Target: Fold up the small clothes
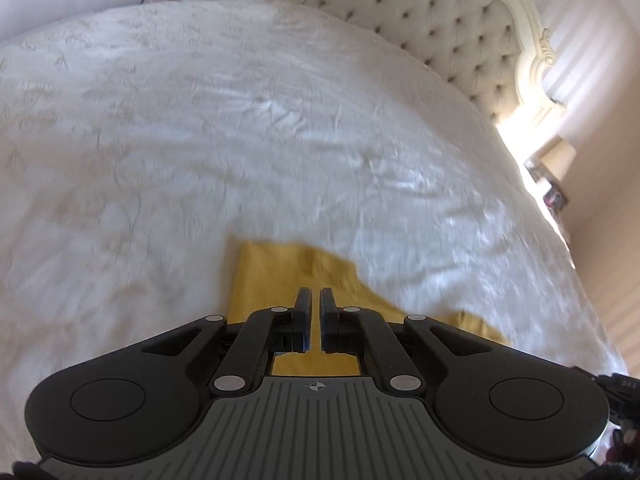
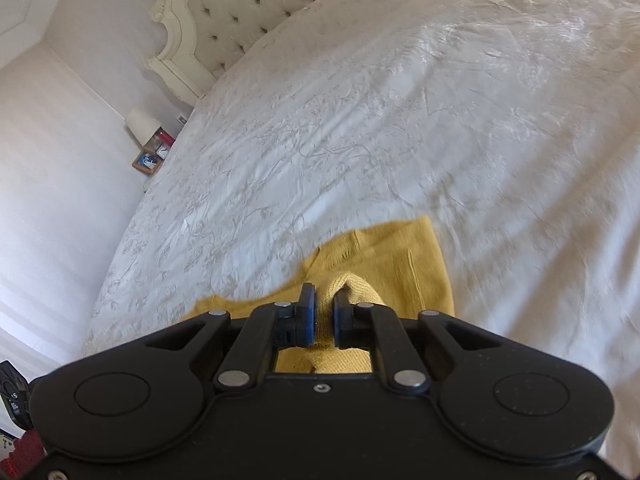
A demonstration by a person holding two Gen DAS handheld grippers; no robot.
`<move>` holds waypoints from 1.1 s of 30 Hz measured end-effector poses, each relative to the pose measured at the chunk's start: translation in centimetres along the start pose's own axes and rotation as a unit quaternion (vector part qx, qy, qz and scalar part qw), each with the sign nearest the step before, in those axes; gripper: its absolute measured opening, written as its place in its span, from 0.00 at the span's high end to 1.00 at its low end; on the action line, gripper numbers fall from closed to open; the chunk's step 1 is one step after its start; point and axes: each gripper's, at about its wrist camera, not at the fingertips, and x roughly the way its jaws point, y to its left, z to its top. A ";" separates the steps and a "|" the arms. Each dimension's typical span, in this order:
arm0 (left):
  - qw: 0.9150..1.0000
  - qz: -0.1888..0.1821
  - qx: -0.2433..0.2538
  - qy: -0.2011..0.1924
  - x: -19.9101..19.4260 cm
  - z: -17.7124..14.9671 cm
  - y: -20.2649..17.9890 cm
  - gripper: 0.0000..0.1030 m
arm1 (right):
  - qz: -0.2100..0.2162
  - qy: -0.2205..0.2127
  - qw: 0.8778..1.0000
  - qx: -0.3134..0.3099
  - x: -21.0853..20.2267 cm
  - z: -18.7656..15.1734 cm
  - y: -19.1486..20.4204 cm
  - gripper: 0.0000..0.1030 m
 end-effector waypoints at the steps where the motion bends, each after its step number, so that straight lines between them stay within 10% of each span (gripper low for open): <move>1: 1.000 0.002 0.003 0.000 0.6 0.5 0.0 0.95 | -0.004 0.006 1.000 -0.002 0.9 0.3 -0.1 0.85; 3: 1.000 0.007 0.024 0.007 1.5 0.9 -0.2 0.92 | -0.010 0.020 1.000 0.000 2.4 0.7 -0.5 0.85; 7: 0.989 0.033 0.142 0.038 2.1 -1.2 -0.6 0.54 | -0.014 0.039 0.999 -0.001 3.9 0.4 -0.9 0.85; 20: 0.950 0.077 0.279 0.116 -0.5 -7.8 2.3 0.47 | -0.032 0.046 0.998 0.023 2.5 -1.4 -1.5 0.84; 33: 0.853 -0.023 0.509 0.113 2.8 -11.0 -1.7 0.43 | -0.039 0.050 0.998 0.023 2.1 -1.9 -0.8 0.83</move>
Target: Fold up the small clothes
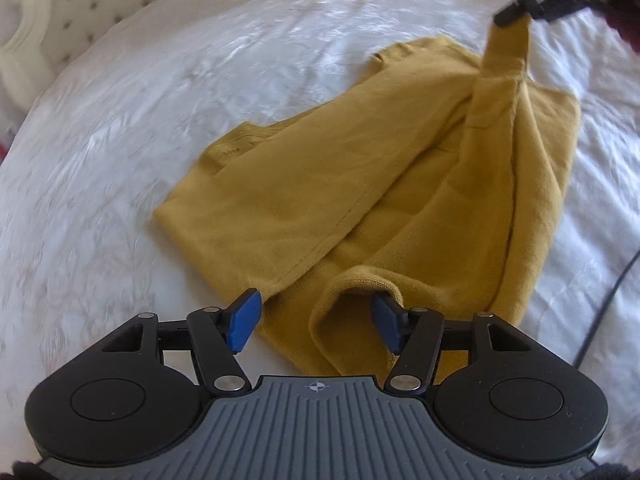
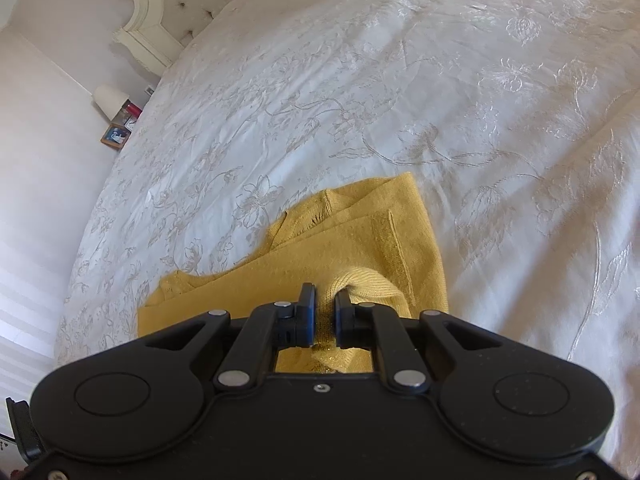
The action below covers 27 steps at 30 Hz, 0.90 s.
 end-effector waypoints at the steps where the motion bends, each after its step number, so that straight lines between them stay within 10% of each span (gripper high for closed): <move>1: 1.000 -0.007 0.010 0.002 0.3 0.0 0.1 0.43 | -0.001 0.000 1.000 0.001 0.0 0.0 0.0 0.83; 11: 0.996 -0.063 0.043 -0.036 -0.2 0.2 -0.6 0.65 | -0.004 0.004 1.000 0.004 -0.3 -0.8 -0.3 0.83; 12: 0.996 -0.073 0.032 -0.039 -0.3 0.2 -0.6 0.94 | -0.004 0.005 1.000 0.005 -0.3 -1.0 -0.4 0.83; 16: 0.993 -0.064 -0.082 -0.062 -1.1 0.5 0.2 0.96 | -0.004 0.003 1.000 0.011 -0.8 -1.4 -0.5 0.83; 27: 0.937 0.033 -0.325 -0.125 -2.9 2.9 8.5 0.96 | 0.010 -0.060 0.998 0.001 -1.2 3.1 0.7 0.83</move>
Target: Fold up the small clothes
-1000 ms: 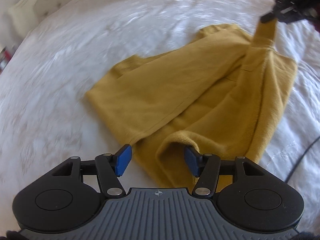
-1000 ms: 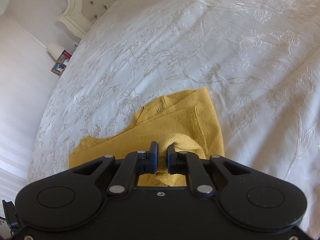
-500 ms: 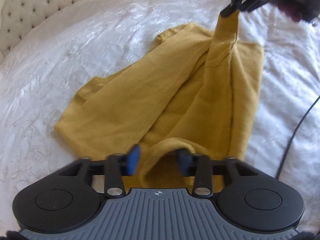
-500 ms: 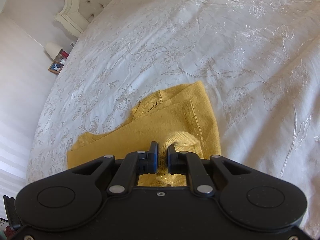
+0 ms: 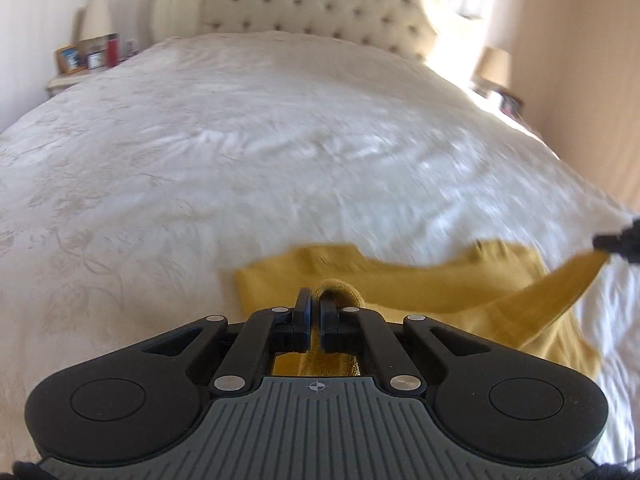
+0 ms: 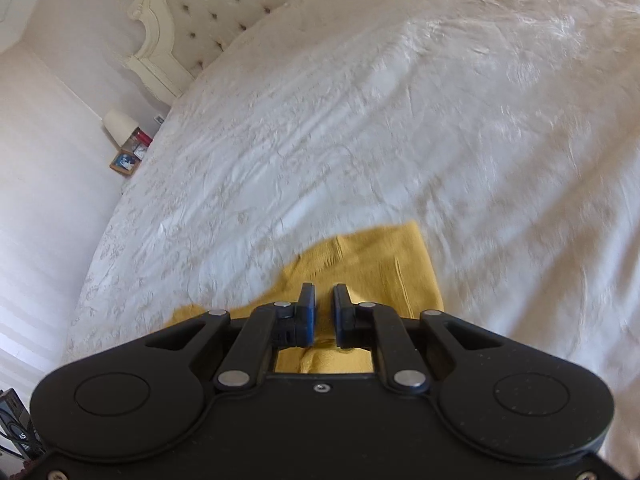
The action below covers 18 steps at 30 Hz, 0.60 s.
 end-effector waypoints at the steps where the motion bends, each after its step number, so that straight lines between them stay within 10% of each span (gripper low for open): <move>1: 1.000 0.004 -0.016 0.003 0.9 0.7 0.7 0.96 | -0.003 -0.002 1.000 0.001 0.8 0.6 -0.1 0.83; 12: 0.997 0.025 -0.036 0.067 5.9 0.5 1.9 0.96 | -0.073 0.089 0.979 -0.167 6.7 0.0 1.1 0.73; 18: 0.996 0.030 -0.049 0.073 5.7 0.0 2.5 0.96 | -0.079 0.101 0.953 -0.274 7.3 -1.7 1.4 0.48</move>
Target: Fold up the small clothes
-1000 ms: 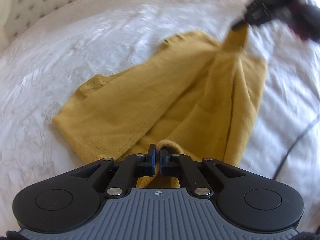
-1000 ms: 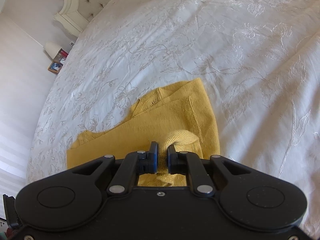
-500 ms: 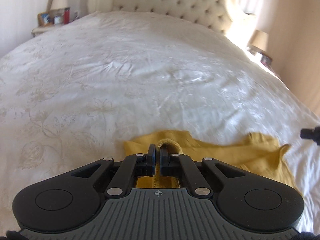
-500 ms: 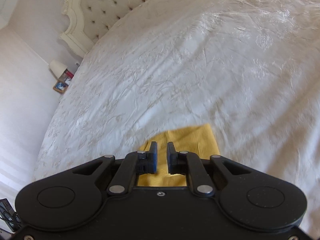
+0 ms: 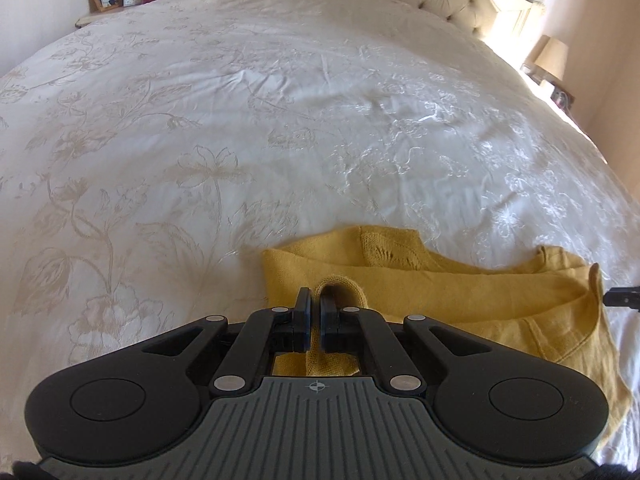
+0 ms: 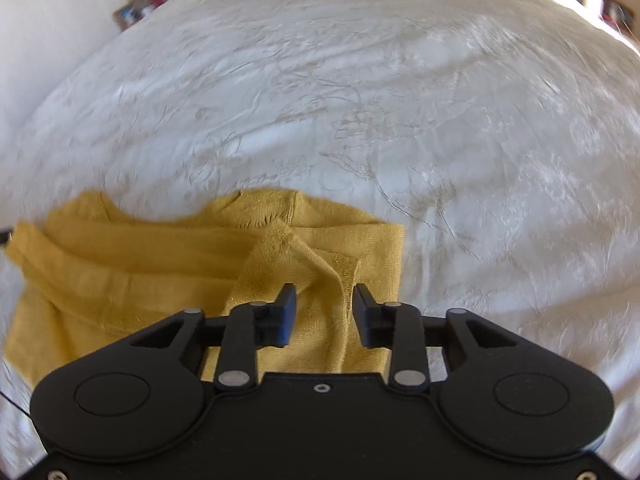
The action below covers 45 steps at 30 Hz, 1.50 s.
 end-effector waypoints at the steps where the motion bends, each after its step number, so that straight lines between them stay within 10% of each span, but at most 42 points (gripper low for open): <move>1: 1.000 0.000 0.002 0.001 0.0 0.0 0.0 0.96 | 0.006 -0.002 1.000 -0.014 0.3 0.2 0.2 0.45; 8: 1.000 0.001 0.013 0.007 0.5 0.5 -0.3 0.96 | 0.038 0.004 0.998 -0.057 2.5 1.7 0.6 0.43; 11: 1.000 0.002 0.007 0.007 0.3 0.2 -0.2 0.96 | 0.065 0.016 0.996 -0.060 2.1 1.4 0.8 0.93; 18: 0.999 -0.005 -0.034 -0.030 -2.3 1.1 0.2 0.96 | 0.037 -0.080 0.996 0.034 -3.0 2.5 -1.0 0.93; 28: 0.994 0.038 -0.094 0.047 5.0 3.0 1.7 0.93 | -0.035 0.010 0.996 0.079 4.7 3.8 -4.2 0.90; 32: 0.994 0.054 -0.083 0.049 4.6 2.9 1.9 0.87 | -0.039 -0.010 0.993 0.111 3.4 3.2 -4.8 0.61; 34: 0.994 0.059 -0.079 0.037 3.2 2.8 2.0 0.60 | -0.036 -0.030 0.990 0.137 1.8 2.5 -5.3 0.46; 45: 0.995 -0.015 -0.054 0.081 -2.7 -4.2 -0.8 0.54 | 0.033 0.002 0.980 0.198 -4.1 -6.6 -3.4 0.45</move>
